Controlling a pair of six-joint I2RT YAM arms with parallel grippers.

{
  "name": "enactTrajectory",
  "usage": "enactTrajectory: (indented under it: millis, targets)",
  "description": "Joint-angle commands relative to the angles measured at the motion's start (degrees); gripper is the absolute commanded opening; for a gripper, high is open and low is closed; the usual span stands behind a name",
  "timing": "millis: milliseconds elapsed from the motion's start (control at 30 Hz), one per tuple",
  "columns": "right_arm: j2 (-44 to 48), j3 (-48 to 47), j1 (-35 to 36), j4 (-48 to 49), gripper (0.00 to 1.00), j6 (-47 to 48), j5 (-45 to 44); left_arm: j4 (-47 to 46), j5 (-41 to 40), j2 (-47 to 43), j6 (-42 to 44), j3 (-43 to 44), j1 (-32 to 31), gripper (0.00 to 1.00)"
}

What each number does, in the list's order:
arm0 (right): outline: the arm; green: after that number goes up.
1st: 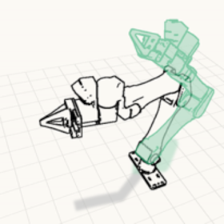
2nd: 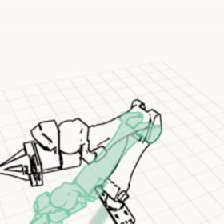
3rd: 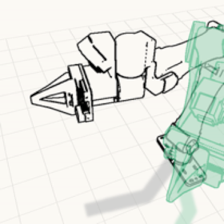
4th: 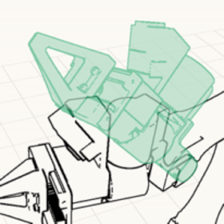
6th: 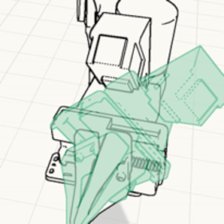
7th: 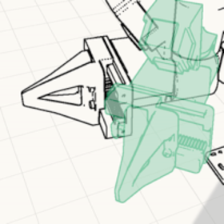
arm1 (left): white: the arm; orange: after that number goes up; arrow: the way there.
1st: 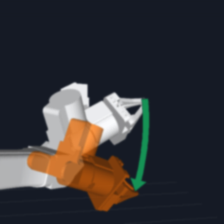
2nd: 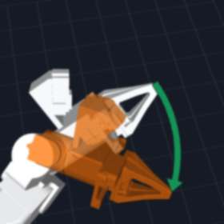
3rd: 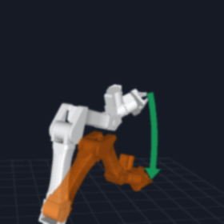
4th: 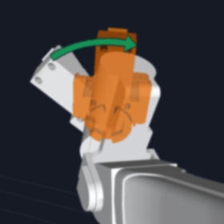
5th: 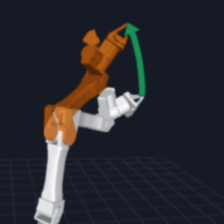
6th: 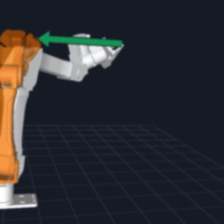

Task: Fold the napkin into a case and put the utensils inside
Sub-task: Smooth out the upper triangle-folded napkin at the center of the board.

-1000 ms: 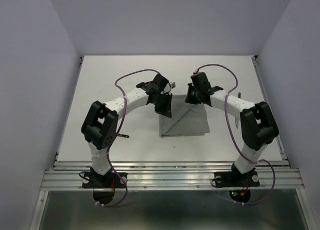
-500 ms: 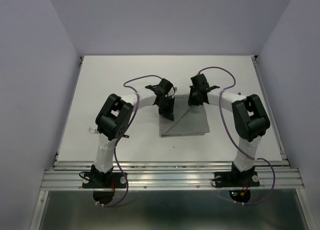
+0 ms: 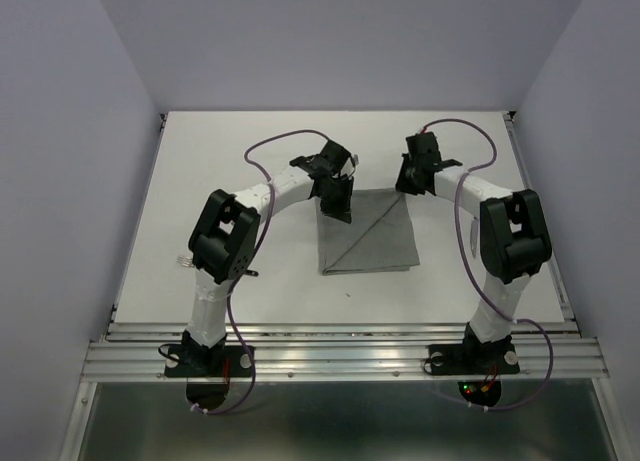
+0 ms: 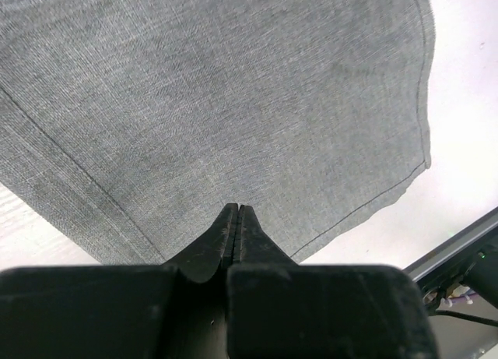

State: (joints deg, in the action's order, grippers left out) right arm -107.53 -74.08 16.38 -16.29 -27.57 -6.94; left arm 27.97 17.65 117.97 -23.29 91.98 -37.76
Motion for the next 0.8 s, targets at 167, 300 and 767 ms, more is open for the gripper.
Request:
enactTrajectory:
  millis: [167,300,767]
  targets:
    - [-6.1,-6.2,-2.0,0.0,0.13,1.9,0.2,2.3,-1.5,-2.5,0.8,2.3,0.8,0.0]
    - [-8.8,-7.3,-2.0,-0.1,0.13,2.5,-0.4,2.6,-1.7,-2.2,1.2,1.7,1.3,0.0]
    - [-4.4,-7.8,-2.0,-0.9,0.12,3.1,1.0,4.4,-5.8,-5.3,3.3,1.3,2.4,0.0]
